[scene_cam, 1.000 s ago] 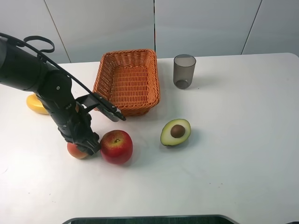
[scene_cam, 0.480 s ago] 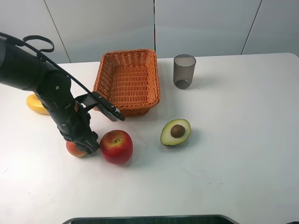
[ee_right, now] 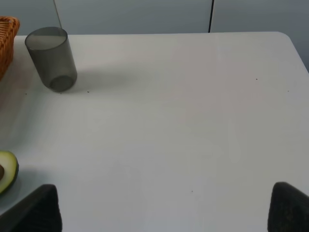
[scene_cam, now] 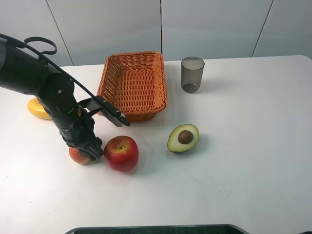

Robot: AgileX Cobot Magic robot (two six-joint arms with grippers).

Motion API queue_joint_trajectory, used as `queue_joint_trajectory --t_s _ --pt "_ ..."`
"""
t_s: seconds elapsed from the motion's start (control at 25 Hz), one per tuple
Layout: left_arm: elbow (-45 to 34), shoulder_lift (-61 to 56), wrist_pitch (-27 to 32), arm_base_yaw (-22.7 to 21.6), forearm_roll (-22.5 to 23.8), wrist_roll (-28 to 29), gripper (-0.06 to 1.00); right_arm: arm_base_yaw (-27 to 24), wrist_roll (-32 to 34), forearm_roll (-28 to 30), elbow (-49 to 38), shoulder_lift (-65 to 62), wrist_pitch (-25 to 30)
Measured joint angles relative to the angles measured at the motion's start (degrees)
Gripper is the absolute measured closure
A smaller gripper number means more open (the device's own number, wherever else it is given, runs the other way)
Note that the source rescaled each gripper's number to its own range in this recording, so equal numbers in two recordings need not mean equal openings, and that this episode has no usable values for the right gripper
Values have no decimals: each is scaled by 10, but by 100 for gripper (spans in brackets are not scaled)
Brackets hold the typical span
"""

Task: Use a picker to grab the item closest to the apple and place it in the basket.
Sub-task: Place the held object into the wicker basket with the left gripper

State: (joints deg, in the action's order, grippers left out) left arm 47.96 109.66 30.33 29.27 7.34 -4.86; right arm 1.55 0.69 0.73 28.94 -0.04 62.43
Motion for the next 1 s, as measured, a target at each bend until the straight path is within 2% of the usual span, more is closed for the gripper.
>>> queue_joint_trajectory --t_s 0.28,0.64,0.76,0.88,1.0 --pt "-2 -13 21 0 12 2 19 0 0 0 0 0 0" --pt "-3 -129 80 -1 18 20 19 0 0 0 0 0 0" --pt "12 -153 110 -1 17 54 19 0 0 0 0 0 0" --pt "52 -163 143 -1 16 128 19 0 0 0 0 0 0" --pt "103 -164 165 -1 13 171 19 0 0 0 0 0 0"
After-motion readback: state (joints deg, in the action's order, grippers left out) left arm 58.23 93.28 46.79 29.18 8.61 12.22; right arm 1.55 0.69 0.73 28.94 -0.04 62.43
